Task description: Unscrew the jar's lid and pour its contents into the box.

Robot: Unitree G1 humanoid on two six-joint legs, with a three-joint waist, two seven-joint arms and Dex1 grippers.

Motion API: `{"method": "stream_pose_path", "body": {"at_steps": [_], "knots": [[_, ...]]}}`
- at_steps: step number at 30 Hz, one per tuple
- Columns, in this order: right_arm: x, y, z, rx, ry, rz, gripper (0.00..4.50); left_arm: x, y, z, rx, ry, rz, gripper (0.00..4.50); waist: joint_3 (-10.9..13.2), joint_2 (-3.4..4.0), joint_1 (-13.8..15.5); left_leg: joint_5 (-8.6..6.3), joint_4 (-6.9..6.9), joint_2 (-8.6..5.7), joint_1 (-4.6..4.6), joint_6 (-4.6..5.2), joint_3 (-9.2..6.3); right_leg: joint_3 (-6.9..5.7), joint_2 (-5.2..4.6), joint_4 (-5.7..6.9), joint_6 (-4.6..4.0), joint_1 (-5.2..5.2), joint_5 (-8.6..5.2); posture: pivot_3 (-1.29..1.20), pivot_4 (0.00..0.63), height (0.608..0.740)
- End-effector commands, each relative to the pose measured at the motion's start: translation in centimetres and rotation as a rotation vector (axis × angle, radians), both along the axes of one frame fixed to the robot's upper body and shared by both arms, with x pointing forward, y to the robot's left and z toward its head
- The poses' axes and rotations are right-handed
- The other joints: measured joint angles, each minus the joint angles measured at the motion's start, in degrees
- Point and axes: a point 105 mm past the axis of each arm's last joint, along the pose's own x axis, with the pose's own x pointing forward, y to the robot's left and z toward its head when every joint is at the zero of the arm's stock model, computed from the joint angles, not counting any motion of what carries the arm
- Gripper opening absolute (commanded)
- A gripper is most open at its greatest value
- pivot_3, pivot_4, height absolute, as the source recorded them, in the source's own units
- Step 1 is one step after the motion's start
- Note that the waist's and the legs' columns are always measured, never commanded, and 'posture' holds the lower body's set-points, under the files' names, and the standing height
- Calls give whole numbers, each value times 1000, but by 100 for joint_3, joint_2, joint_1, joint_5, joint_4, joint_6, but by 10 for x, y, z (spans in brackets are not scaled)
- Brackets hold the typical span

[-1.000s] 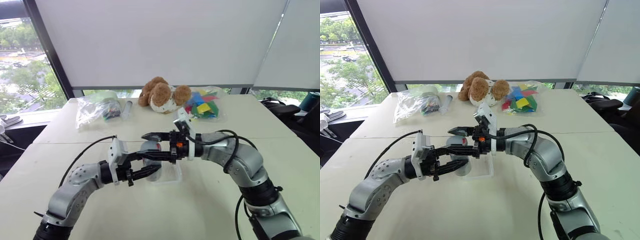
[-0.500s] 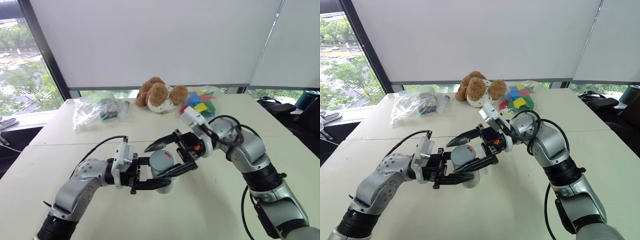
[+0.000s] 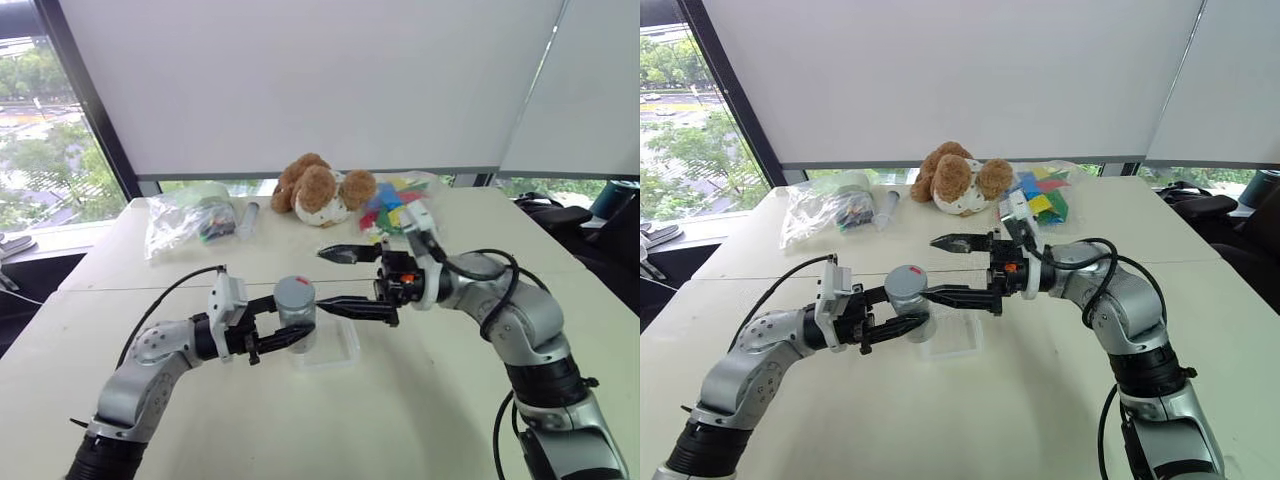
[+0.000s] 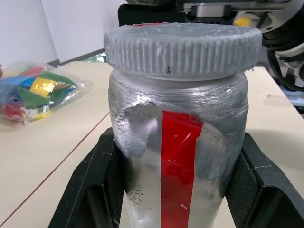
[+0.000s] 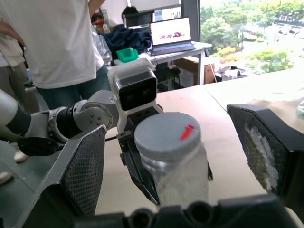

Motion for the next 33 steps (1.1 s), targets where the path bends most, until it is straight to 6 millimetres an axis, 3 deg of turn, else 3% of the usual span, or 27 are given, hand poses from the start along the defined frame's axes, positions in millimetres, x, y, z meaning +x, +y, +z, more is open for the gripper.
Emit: {"method": "stream_pose_path", "body": {"at_steps": [1,8,18,33], "knots": [[-5,16,2,-15,-48,4,4430,1,-6,11,-7,-62,-10,2095,0,0,-3,0,1,0,0,0,1,0,0,0,0,1,0,0,150,740],[7,30,-1,-38,-65,-21,4430,-2,-13,10,-12,-67,-35,2095,0,0,-13,1,0,-1,0,-1,2,0,2,0,0,0,0,0,150,740],[16,30,1,-32,-51,-22,4430,-7,-14,9,-9,-70,-47,2095,0,0,-10,2,1,-1,0,-2,0,0,3,1,0,0,0,0,150,740],[30,-6,-15,-27,47,-57,4430,-10,-10,9,-6,-82,-59,2095,0,0,-10,2,1,0,1,-2,1,1,3,3,0,0,1,0,150,740]]}}
